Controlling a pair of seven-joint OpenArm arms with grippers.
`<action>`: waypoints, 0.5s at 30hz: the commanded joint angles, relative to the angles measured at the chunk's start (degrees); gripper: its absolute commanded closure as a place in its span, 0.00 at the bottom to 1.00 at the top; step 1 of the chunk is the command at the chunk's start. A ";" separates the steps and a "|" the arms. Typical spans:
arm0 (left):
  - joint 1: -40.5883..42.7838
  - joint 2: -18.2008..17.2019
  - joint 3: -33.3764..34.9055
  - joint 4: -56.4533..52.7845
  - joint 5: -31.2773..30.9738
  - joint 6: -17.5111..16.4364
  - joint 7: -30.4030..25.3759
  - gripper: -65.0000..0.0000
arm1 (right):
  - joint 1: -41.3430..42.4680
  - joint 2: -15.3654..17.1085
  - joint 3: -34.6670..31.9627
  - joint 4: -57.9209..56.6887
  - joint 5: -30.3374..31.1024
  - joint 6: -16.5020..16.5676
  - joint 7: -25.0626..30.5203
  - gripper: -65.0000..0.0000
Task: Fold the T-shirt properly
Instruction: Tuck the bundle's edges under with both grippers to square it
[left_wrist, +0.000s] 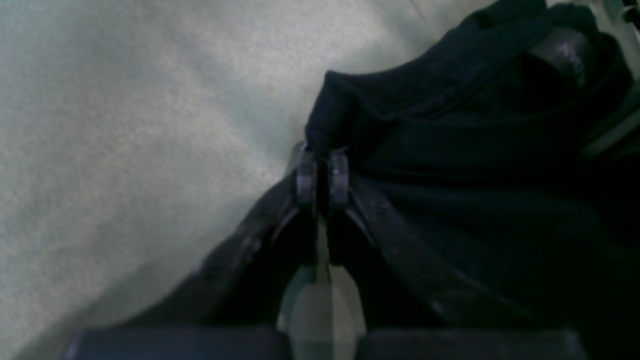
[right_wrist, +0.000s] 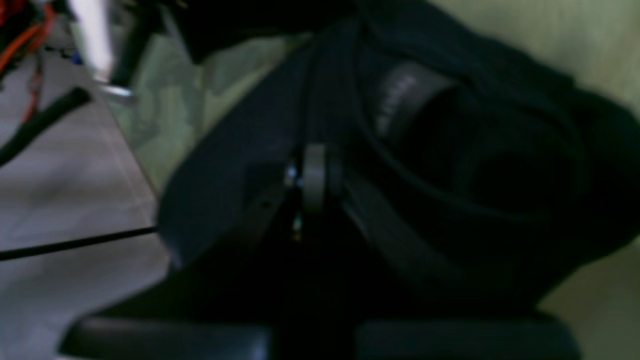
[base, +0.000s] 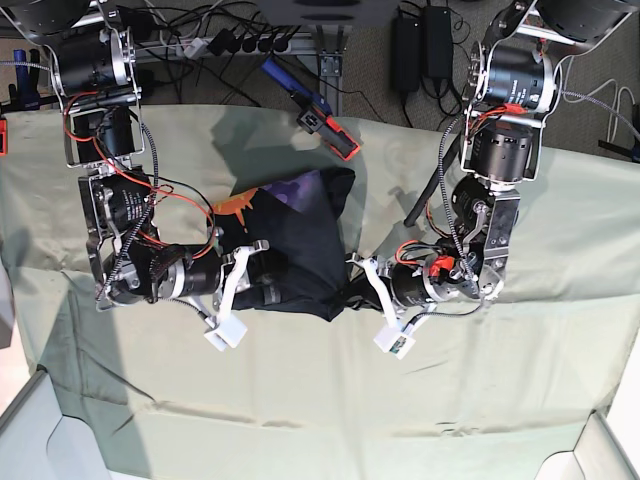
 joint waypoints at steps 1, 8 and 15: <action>-1.57 0.09 -0.15 0.76 -0.74 -0.34 -1.20 1.00 | 1.31 0.48 0.28 -0.81 0.15 5.40 0.92 1.00; -1.57 0.04 -0.15 0.79 -1.75 -0.34 -1.18 0.97 | 1.33 0.44 0.26 -8.81 0.15 5.44 6.16 1.00; -1.57 -0.42 -1.77 3.67 -8.02 -0.34 3.69 0.60 | 1.36 0.46 0.28 -8.81 0.17 5.44 6.16 1.00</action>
